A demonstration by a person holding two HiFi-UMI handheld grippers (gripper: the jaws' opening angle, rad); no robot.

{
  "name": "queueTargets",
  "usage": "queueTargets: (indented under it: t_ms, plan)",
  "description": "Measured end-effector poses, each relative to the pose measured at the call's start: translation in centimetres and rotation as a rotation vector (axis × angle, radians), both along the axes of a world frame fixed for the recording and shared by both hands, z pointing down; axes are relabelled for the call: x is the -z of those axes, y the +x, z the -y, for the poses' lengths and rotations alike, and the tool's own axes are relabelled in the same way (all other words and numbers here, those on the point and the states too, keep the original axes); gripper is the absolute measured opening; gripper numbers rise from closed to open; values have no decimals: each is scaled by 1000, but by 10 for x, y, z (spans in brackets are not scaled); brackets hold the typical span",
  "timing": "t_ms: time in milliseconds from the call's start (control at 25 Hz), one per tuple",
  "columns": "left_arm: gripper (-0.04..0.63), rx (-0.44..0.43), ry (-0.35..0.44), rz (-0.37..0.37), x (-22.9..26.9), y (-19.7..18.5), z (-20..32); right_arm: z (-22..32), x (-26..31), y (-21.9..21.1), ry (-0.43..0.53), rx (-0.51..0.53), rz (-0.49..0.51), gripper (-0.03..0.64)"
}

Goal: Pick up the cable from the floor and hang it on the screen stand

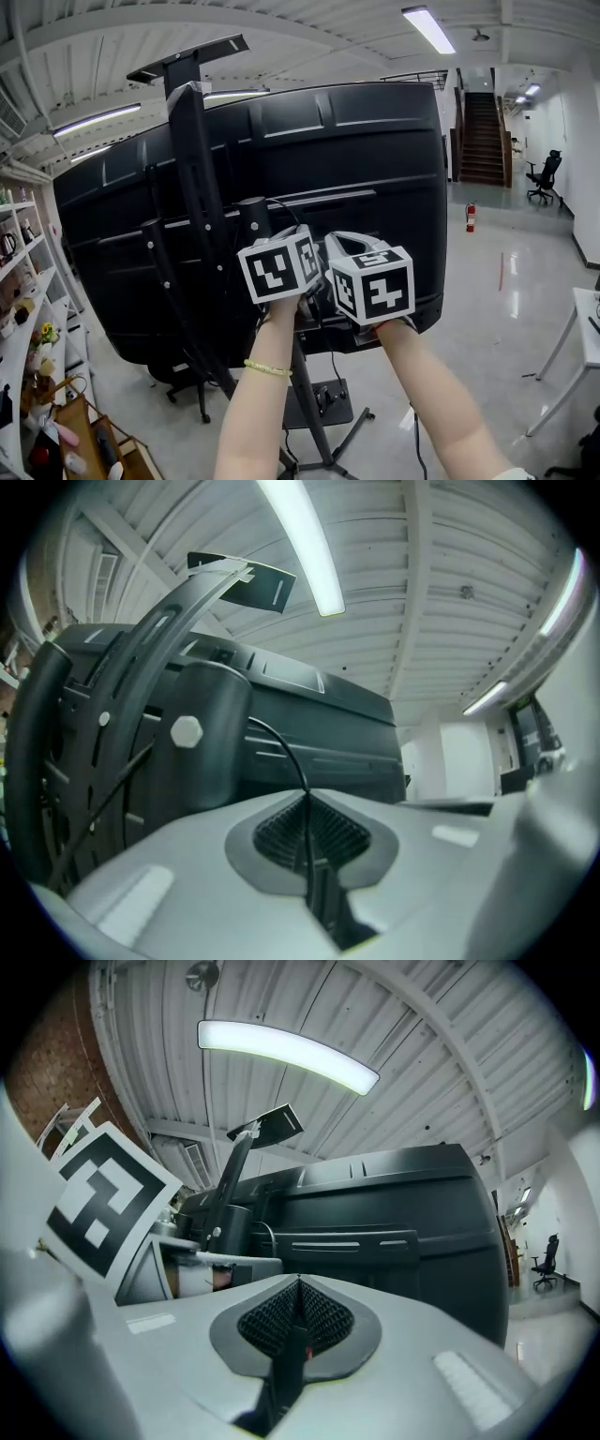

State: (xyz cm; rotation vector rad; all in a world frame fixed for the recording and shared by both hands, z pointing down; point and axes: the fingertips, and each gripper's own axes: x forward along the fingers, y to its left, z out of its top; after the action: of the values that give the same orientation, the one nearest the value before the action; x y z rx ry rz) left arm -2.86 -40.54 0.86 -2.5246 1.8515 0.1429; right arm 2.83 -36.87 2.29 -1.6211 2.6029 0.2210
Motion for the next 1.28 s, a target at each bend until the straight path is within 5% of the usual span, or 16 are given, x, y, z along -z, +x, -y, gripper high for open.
queueTargets:
  t_ms: [200, 280, 400, 560, 680, 840, 1080, 1280]
  plan:
    - [26, 30, 68, 22, -17, 2, -8, 4, -18, -3, -20, 6, -14, -2]
    - [99, 21, 70, 6, -27, -1, -15, 2, -26, -7, -26, 30, -26, -2]
    - [115, -13, 44, -13, -54, -8, -28, -4, -39, -10, -11, 38, -56, -2]
    - [108, -13, 11, 0, -104, -18, -47, -14, -73, -10, 0, 19, -110, -2]
    - [9, 24, 20, 42, -143, -26, -69, -24, -115, -13, -23, 28, -138, -2]
    - [8, 45, 39, 97, -198, -30, -109, -44, -185, -16, -72, 64, -129, -2]
    - [8, 69, -104, 26, -293, -44, -152, -80, -280, -21, -175, 125, -73, -2]
    - [8, 92, -151, -21, -319, -57, -171, -104, -315, -20, -235, 137, -51, -2]
